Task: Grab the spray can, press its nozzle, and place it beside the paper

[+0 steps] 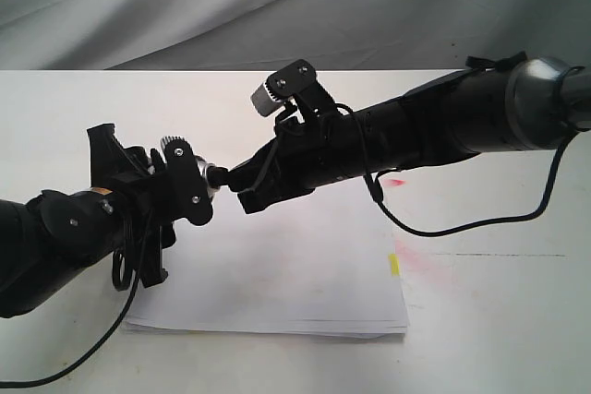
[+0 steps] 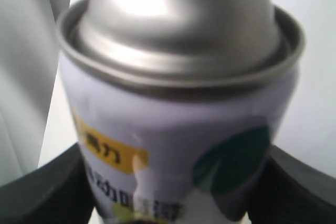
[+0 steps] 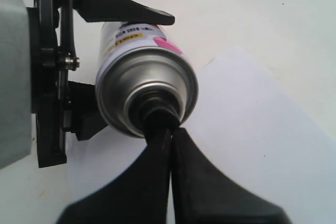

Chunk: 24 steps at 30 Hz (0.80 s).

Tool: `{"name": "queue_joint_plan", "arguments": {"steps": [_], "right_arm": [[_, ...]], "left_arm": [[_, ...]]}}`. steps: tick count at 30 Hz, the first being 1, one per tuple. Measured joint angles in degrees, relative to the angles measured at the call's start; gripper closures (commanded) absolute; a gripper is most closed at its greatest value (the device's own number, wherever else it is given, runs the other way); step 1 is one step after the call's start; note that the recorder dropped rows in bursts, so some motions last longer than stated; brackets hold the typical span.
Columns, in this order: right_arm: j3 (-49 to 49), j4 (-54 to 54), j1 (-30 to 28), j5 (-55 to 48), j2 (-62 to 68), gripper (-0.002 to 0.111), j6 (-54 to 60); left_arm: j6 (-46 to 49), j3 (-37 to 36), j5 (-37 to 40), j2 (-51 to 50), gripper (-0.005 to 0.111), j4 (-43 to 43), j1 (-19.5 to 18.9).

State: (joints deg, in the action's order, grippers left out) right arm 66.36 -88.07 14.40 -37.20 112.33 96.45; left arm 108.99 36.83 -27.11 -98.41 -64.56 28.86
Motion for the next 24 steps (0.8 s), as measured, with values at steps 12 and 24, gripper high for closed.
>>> {"name": "queue_joint_plan", "arguments": {"steps": [12, 24], "right_arm": [[0.0, -0.6, 0.6, -0.5, 0.0, 0.108, 0.2], [0.0, -1.0, 1.5, 1.6, 0.0, 0.108, 0.2]], "left_arm": [[-0.4, -0.1, 0.0, 0.0, 0.107, -0.1, 0.0], [-1.2, -0.1, 0.0, 0.0, 0.107, -0.2, -0.1]]}}
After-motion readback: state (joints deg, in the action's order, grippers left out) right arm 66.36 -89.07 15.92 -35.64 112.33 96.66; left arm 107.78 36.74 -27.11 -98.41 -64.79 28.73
